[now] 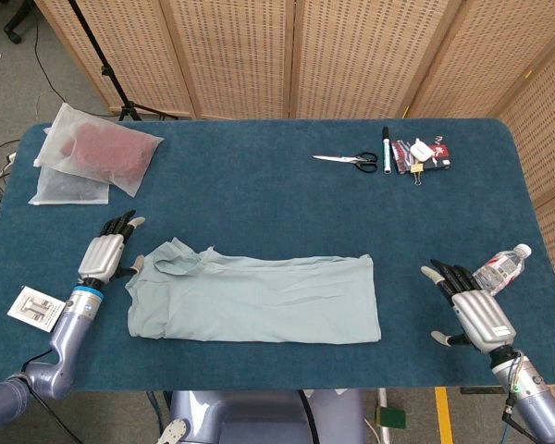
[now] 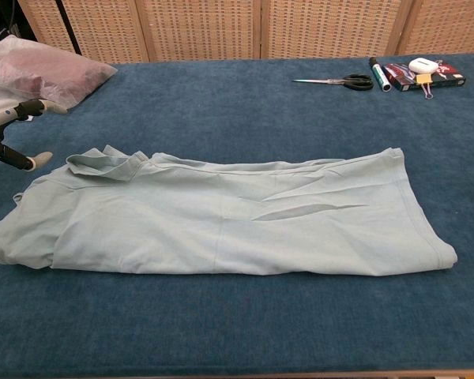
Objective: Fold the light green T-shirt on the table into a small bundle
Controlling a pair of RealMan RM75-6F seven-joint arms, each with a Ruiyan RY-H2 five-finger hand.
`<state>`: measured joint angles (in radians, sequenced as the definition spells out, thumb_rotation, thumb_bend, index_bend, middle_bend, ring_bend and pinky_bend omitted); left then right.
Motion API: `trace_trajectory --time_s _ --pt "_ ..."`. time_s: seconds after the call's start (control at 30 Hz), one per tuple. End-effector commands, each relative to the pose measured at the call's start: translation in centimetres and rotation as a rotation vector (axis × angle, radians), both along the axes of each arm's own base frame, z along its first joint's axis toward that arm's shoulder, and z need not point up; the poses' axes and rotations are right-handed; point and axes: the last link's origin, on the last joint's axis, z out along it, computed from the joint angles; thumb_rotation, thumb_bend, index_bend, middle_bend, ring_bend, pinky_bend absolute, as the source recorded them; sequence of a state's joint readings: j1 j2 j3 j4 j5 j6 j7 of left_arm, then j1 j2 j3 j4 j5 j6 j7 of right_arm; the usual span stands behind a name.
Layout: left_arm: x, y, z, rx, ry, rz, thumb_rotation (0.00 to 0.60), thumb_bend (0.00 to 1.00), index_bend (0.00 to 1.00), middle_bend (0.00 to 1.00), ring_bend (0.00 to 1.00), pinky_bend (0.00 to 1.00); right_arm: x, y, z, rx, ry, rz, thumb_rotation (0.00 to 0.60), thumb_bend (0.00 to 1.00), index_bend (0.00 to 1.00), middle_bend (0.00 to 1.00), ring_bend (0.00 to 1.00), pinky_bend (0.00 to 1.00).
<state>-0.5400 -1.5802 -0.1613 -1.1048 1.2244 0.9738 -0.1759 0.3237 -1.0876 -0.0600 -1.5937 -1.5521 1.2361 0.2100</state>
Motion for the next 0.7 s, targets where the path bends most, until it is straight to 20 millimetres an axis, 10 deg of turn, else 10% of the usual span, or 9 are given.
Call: trace_trajectory --time_s 0.03,0.7 --pt "0.1 0.1 0.4 0.009 -0.002 0.008 0.600 0.43 0.00 0.00 0.00 0.00 0.0 0.1 0.0 0.001 0.000 0.004 0.600 0.00 0.00 0.00 0.00 0.03" --pt "4.7 -3.4 0.3 -0.151 -0.020 -0.215 0.600 0.31 0.00 0.00 0.00 0.00 0.3 0.5 0.4 -0.011 -0.008 0.022 0.600 0.00 0.00 0.00 0.00 0.03"
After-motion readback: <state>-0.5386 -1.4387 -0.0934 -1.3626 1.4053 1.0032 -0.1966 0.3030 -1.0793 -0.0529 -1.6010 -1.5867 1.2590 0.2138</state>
